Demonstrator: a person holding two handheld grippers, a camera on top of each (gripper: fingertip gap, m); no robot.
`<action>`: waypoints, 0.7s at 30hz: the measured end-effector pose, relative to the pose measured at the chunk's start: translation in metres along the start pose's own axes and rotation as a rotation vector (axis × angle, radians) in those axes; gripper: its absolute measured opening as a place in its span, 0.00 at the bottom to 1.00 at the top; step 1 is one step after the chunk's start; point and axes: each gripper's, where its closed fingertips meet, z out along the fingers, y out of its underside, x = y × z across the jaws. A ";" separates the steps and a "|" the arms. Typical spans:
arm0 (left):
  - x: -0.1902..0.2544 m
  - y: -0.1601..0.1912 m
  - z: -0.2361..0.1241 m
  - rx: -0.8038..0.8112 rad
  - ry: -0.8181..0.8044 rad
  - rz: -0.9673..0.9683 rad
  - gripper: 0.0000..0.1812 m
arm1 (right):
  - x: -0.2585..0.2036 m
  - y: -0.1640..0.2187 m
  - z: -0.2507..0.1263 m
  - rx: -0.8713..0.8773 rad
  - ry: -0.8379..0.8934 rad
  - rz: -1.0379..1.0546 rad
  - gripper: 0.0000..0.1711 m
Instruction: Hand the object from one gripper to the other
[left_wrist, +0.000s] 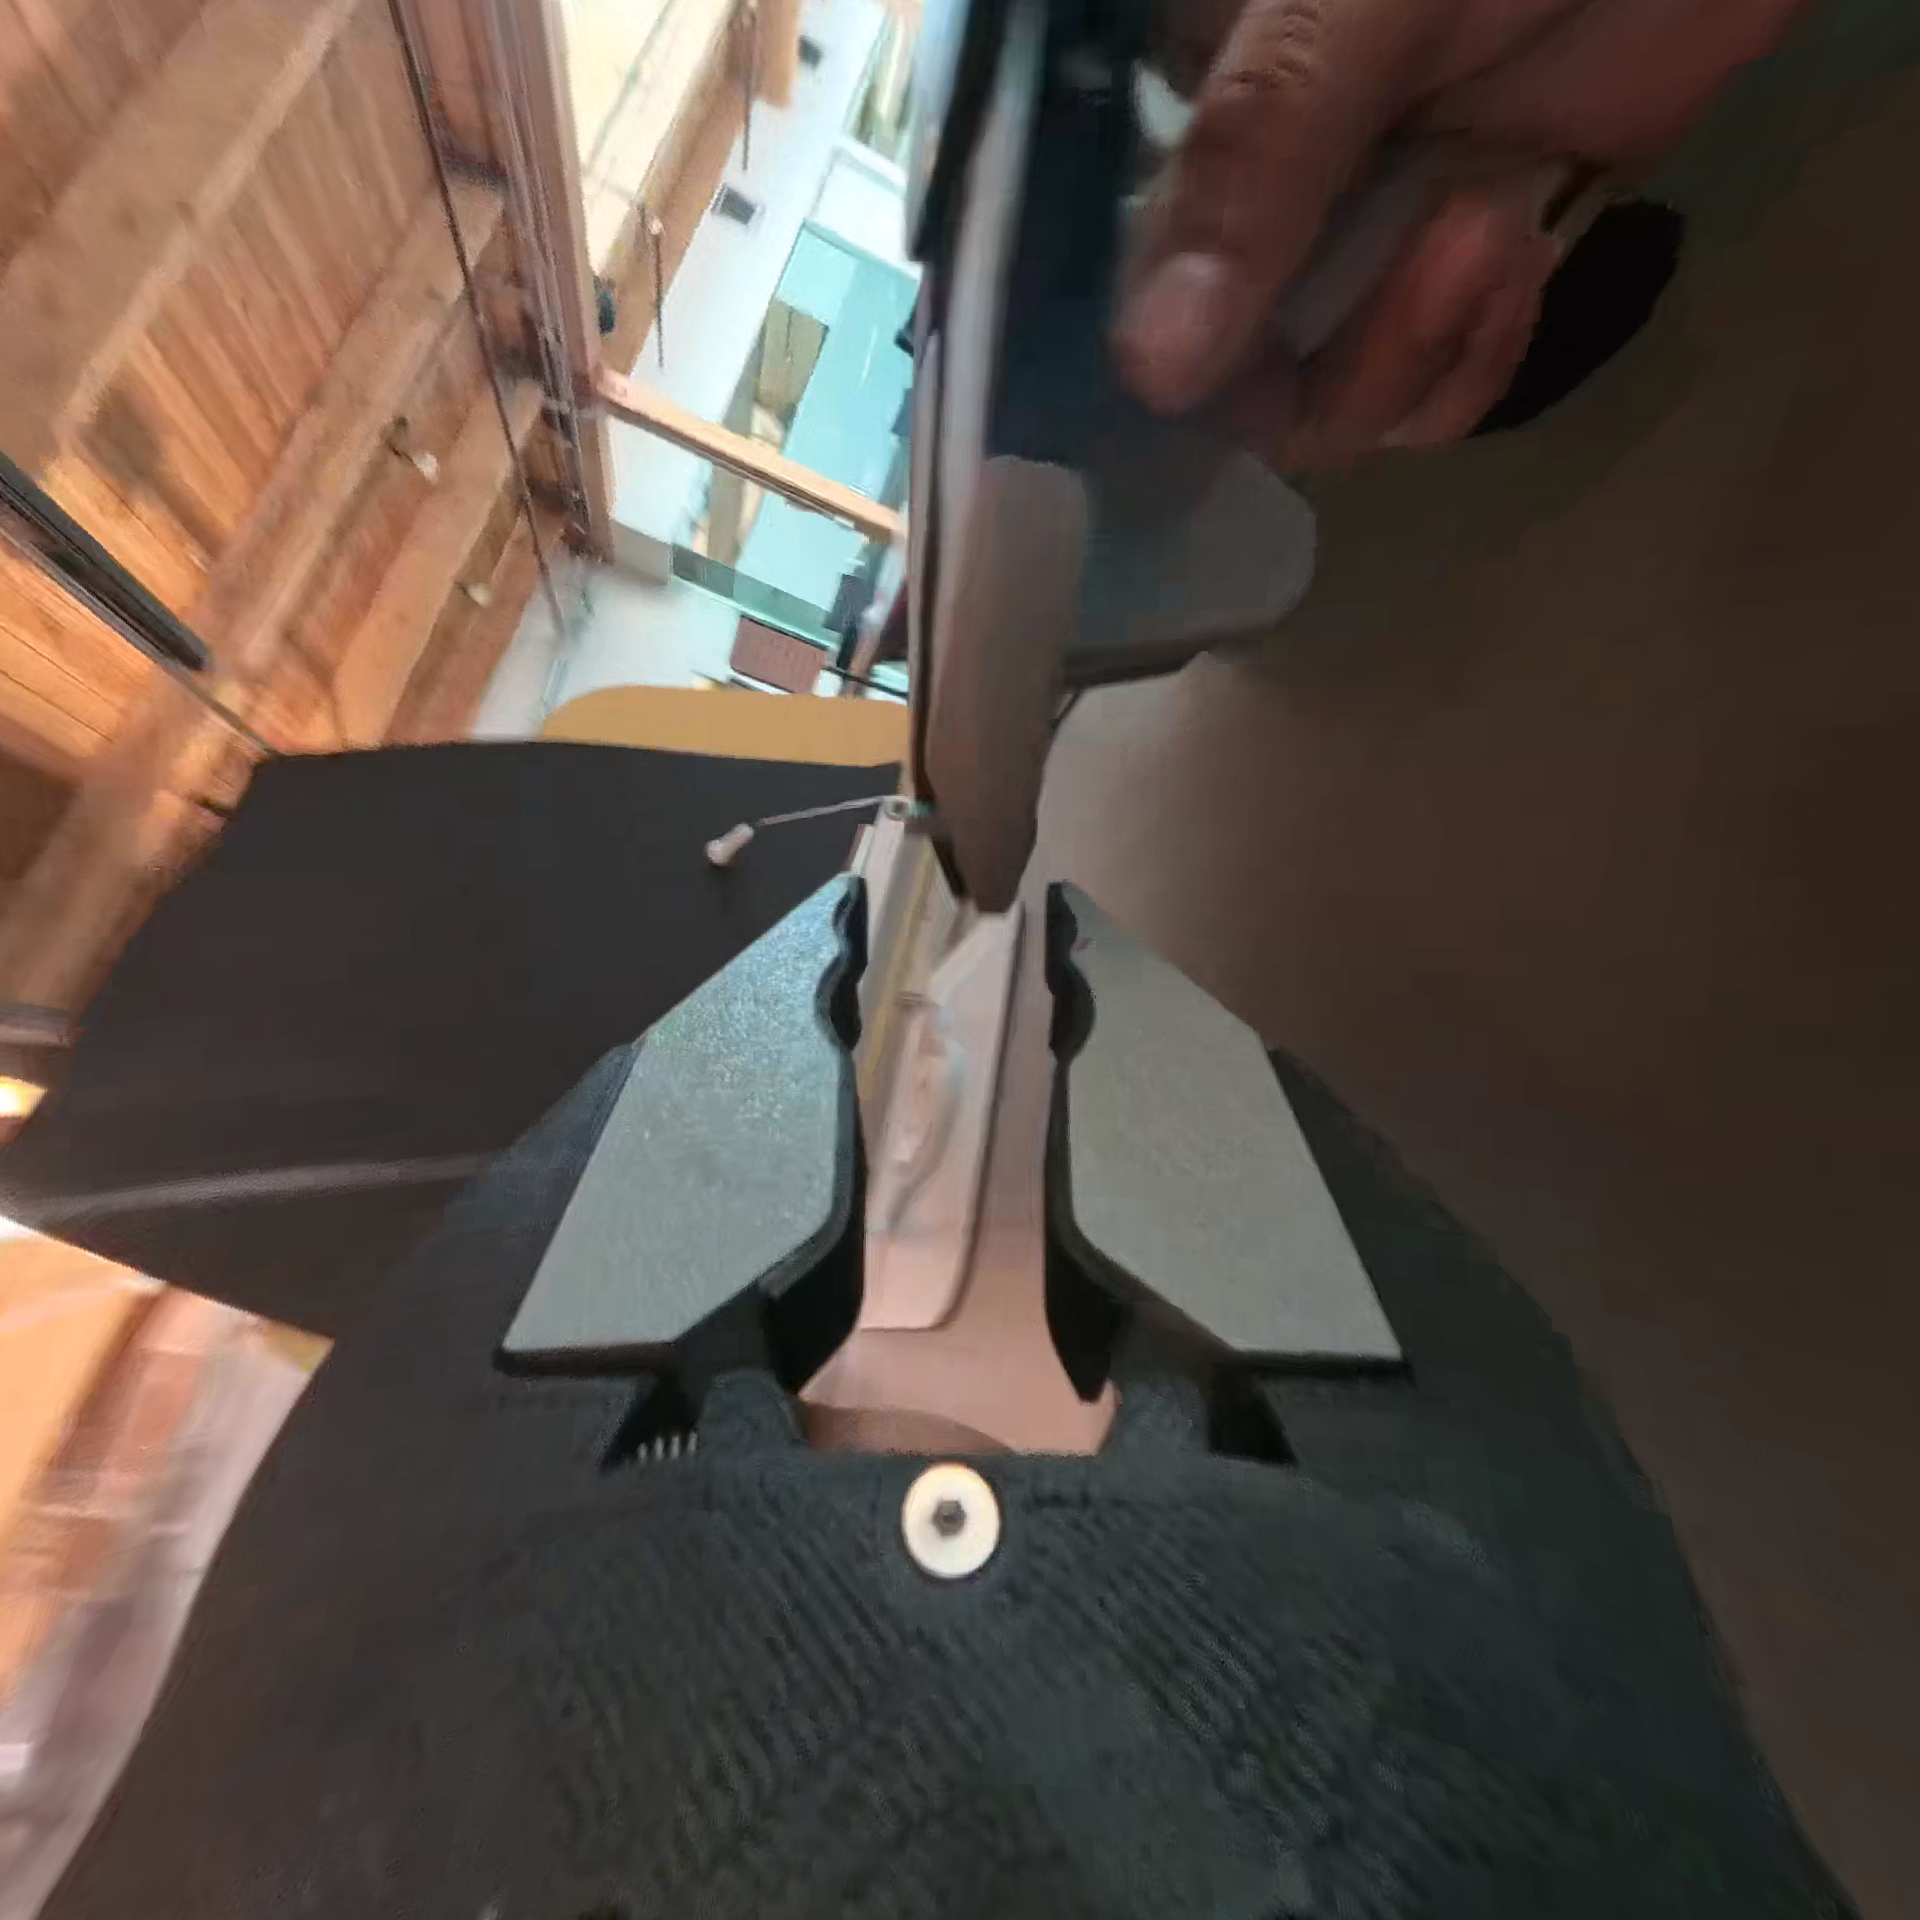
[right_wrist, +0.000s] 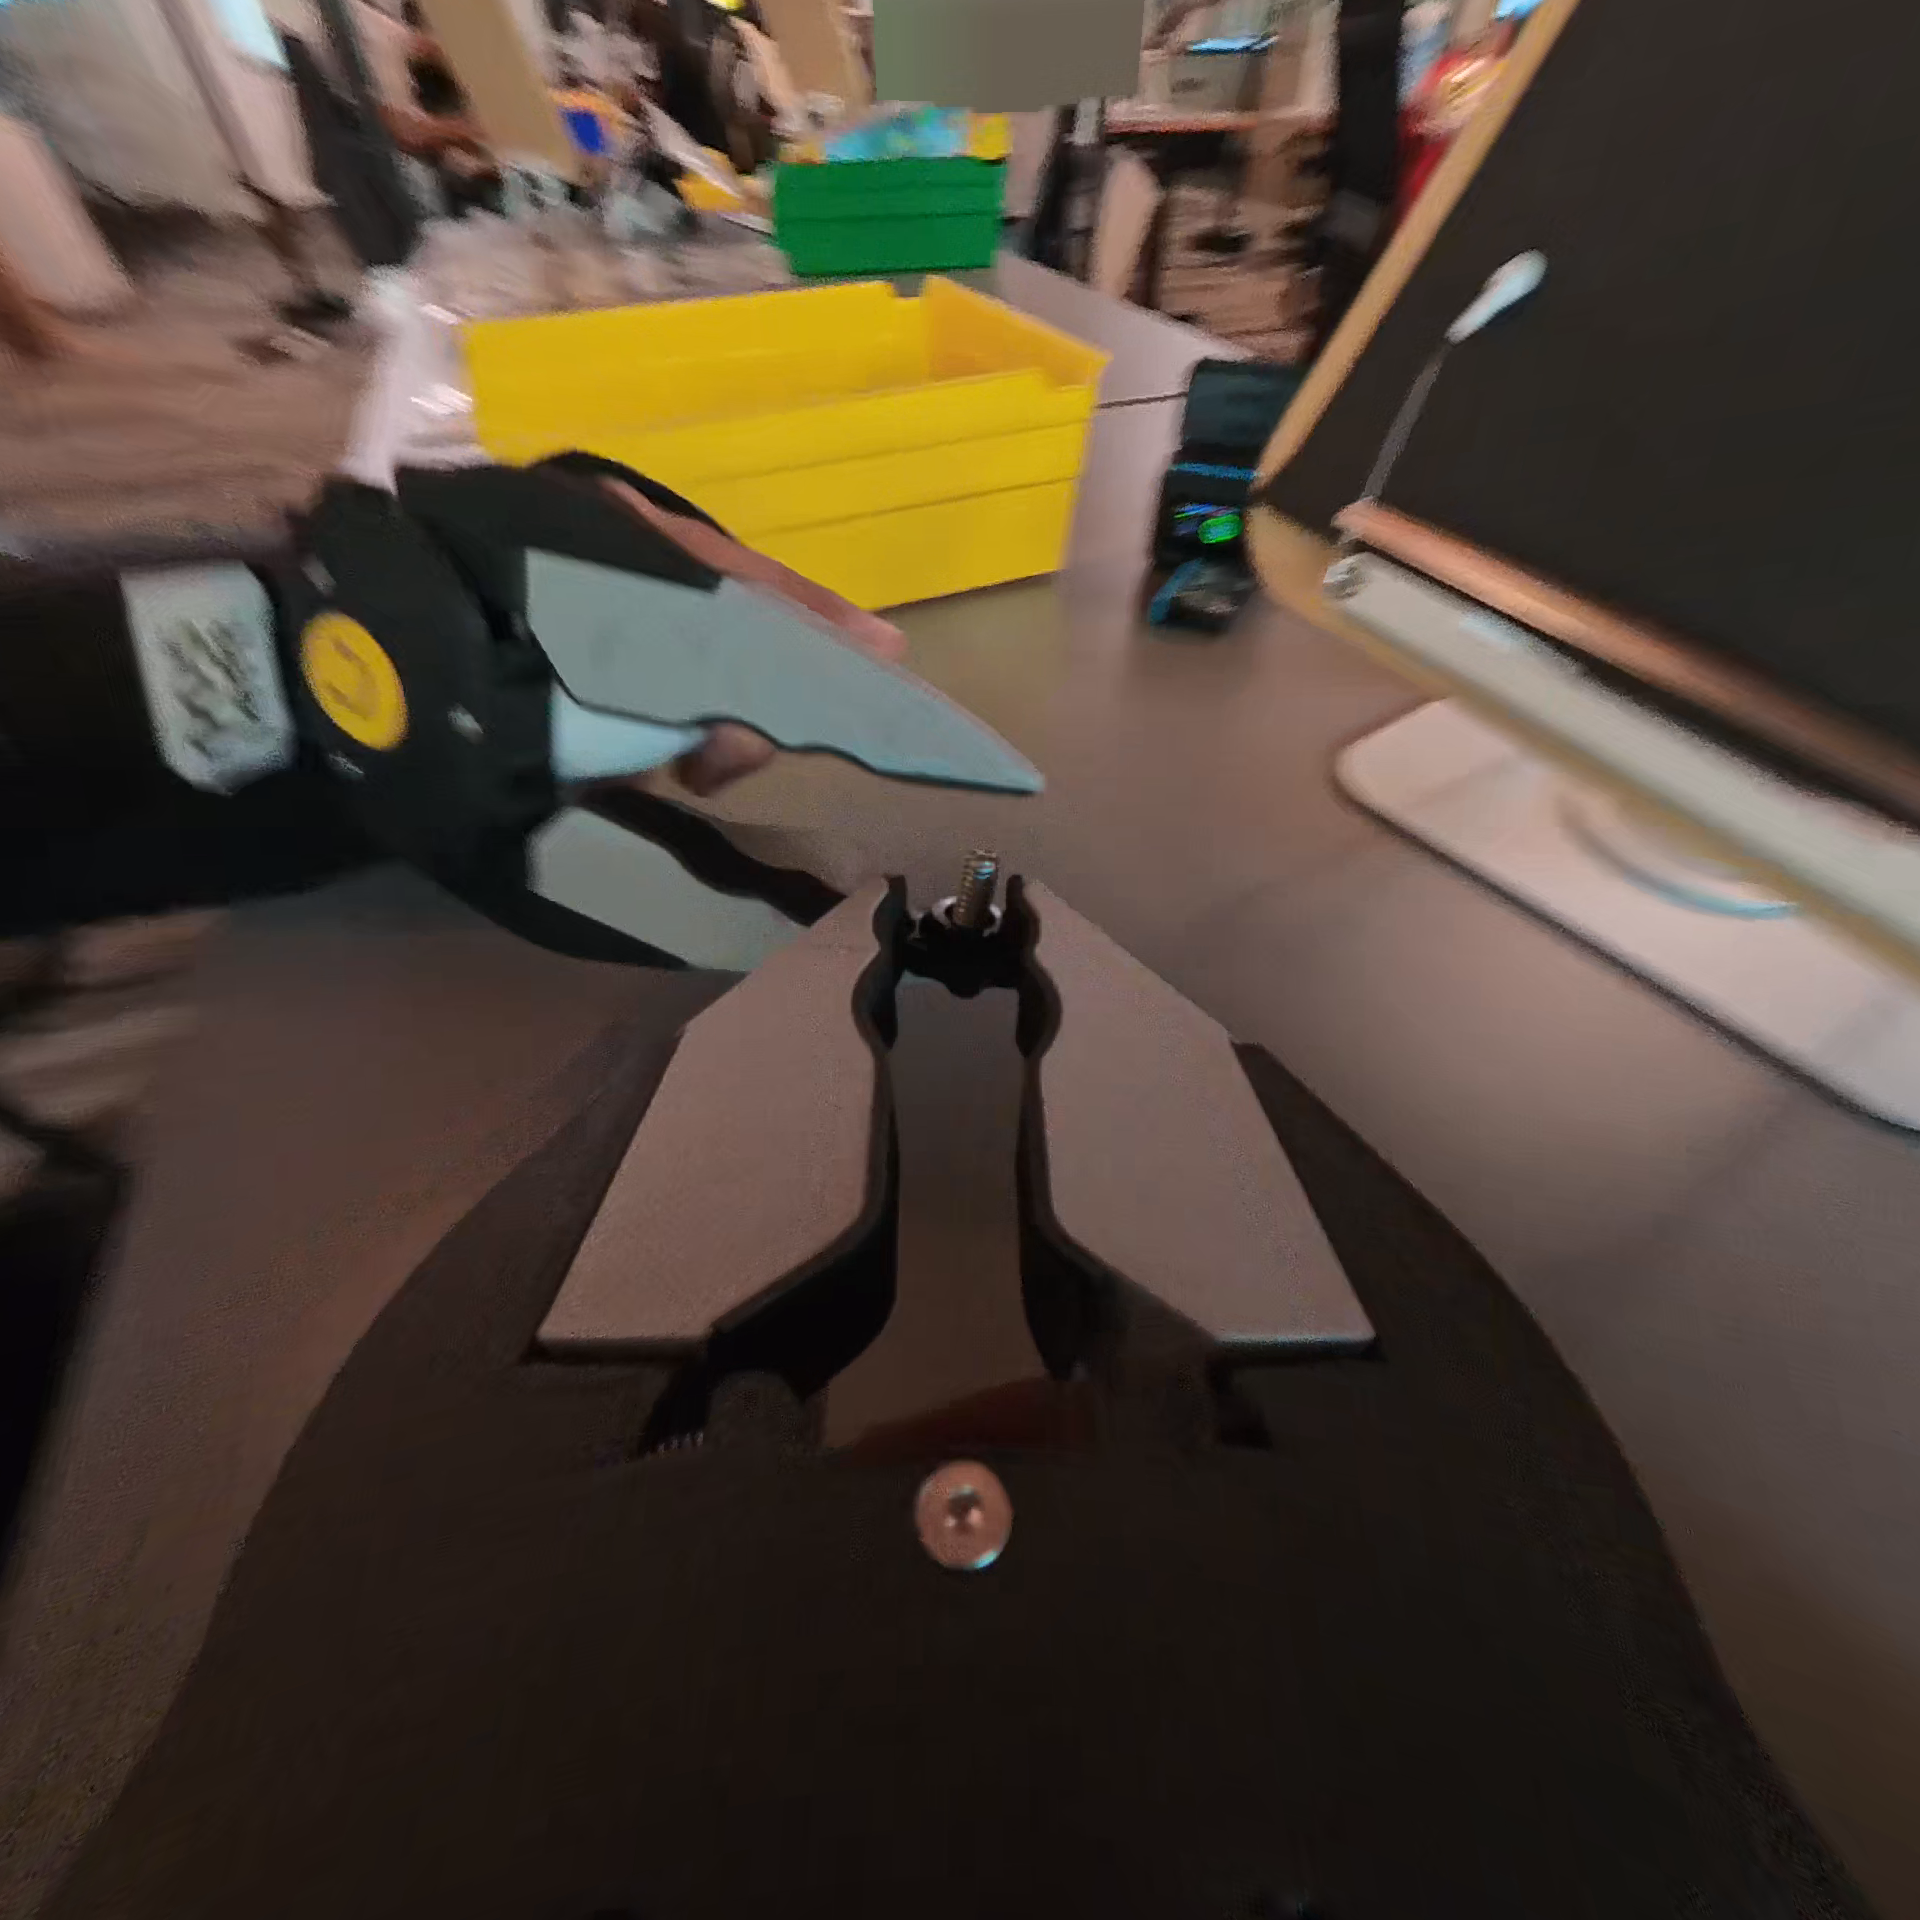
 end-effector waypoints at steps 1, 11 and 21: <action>0.002 0.003 0.000 0.000 0.050 -0.110 0.17 | 0.009 -0.001 -0.004 -0.003 0.077 -0.077 0.08; 0.014 -0.030 -0.033 0.275 0.879 -1.389 0.29 | -0.009 -0.013 -0.009 0.014 0.436 -0.978 0.08; 0.010 -0.045 -0.039 0.355 0.926 -1.420 0.13 | -0.036 -0.014 -0.003 0.091 0.315 -0.978 0.09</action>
